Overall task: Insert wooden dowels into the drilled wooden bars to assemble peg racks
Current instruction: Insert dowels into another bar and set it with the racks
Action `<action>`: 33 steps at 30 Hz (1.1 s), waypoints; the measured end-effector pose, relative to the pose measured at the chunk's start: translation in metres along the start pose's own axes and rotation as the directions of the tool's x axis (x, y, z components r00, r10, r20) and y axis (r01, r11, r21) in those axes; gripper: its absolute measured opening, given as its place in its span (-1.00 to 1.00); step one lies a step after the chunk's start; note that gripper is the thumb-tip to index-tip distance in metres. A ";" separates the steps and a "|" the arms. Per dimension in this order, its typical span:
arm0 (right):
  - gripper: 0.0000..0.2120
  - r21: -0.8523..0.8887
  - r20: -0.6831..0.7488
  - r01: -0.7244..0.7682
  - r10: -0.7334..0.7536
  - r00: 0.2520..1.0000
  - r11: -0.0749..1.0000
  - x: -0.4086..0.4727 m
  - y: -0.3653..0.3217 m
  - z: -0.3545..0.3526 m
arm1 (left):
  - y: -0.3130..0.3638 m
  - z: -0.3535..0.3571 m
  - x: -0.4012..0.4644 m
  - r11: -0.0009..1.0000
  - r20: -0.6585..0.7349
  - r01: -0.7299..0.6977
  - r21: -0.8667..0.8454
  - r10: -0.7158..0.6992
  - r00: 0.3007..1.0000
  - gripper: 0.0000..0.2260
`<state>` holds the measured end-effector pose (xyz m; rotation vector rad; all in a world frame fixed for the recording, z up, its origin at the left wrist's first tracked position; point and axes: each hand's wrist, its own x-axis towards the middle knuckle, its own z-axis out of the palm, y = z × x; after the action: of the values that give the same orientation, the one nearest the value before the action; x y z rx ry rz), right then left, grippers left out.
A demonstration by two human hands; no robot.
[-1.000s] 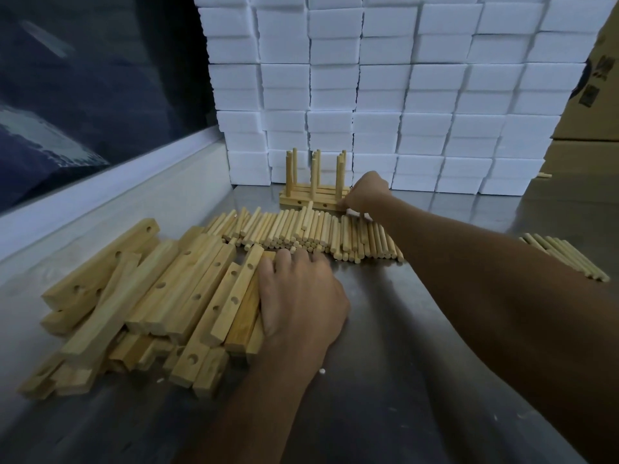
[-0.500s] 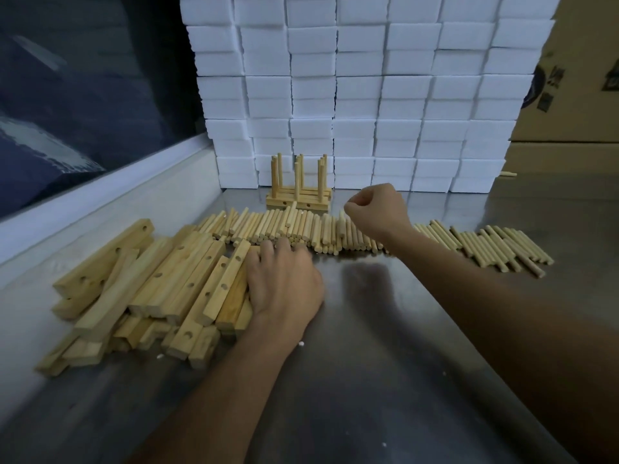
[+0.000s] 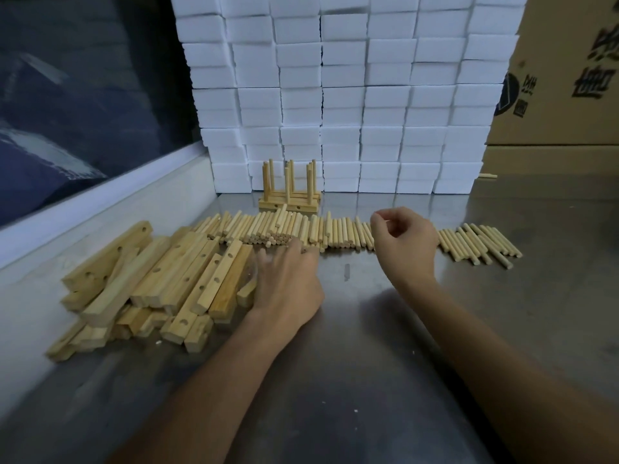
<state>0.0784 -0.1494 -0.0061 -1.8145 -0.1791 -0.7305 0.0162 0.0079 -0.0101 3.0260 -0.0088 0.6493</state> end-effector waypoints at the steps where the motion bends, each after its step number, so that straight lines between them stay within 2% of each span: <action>1: -0.90 -0.027 -0.032 0.022 -0.023 0.999 0.999 -0.003 0.004 -0.001 | 0.000 0.000 0.000 1.000 -0.003 -0.021 -0.019 0.020 1.000 -0.72; 4: -0.92 -0.080 -0.047 0.010 -0.013 0.999 0.997 -0.005 0.014 -0.001 | -0.005 0.000 0.001 0.998 -0.012 0.049 0.039 -0.049 0.999 -0.66; 7: -0.92 -0.094 -0.037 0.001 -0.004 0.999 0.996 -0.004 0.015 0.001 | -0.010 -0.002 0.001 0.986 0.022 0.164 0.023 -0.164 0.986 -0.70; 10: -0.92 -0.114 -0.019 -0.003 0.001 1.000 0.993 -0.004 0.015 0.001 | -0.016 0.003 0.004 0.969 -0.014 0.219 -0.118 -0.222 0.975 -0.64; 13: -0.93 -0.125 0.010 -0.021 0.023 1.000 0.992 -0.004 0.015 0.001 | -0.017 0.006 0.008 0.922 -0.122 0.161 -0.353 -0.216 0.969 -0.51; 15: -0.93 -0.169 0.032 -0.036 0.042 0.999 0.985 -0.004 0.016 0.002 | -0.014 0.006 0.012 0.820 -0.193 0.137 -0.555 -0.287 0.938 -0.49; 16: -0.90 -0.206 0.051 -0.048 0.060 0.997 0.977 -0.003 0.017 0.002 | -0.013 0.006 0.013 0.733 -0.171 0.156 -0.662 -0.351 0.921 -0.51; 18: -0.79 -0.316 0.105 -0.061 0.099 0.990 0.947 -0.001 0.020 0.004 | -0.010 0.006 0.016 0.467 0.014 0.252 -0.848 -0.455 0.891 -0.58; 20: -0.66 -0.469 0.165 0.000 0.087 0.982 0.883 0.001 0.023 0.008 | -0.011 0.008 0.016 0.172 0.222 0.330 -0.928 -0.457 0.861 -0.64; 22: -0.53 -0.605 0.221 0.071 0.081 0.972 0.793 0.003 0.025 0.012 | -0.015 0.009 0.015 0.015 0.318 0.355 -0.935 -0.409 0.855 -0.65; 25: -0.39 -0.730 0.272 0.093 0.163 0.948 0.677 0.007 0.028 0.017 | -0.021 0.009 0.014 -0.082 0.355 0.351 -0.933 -0.371 0.858 -0.57; 27: -0.39 -0.766 0.284 0.108 0.184 0.941 0.634 0.009 0.030 0.019 | -0.025 0.009 0.015 -0.146 0.373 0.344 -0.928 -0.373 0.849 -0.59; 30: -0.45 -0.770 0.275 0.113 0.167 0.947 0.628 0.010 0.030 0.020 | -0.027 0.009 0.016 -0.222 0.393 0.334 -0.916 -0.335 0.856 -0.70; 33: -0.48 -0.765 0.274 0.100 0.181 0.945 0.636 0.013 0.029 0.019 | -0.029 0.010 0.017 -0.247 0.416 0.355 -0.902 -0.274 0.867 -0.81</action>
<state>0.1090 -0.1462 -0.0257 -2.7769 -0.0275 -0.4798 0.0363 0.0360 -0.0130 1.2627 0.1967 0.2017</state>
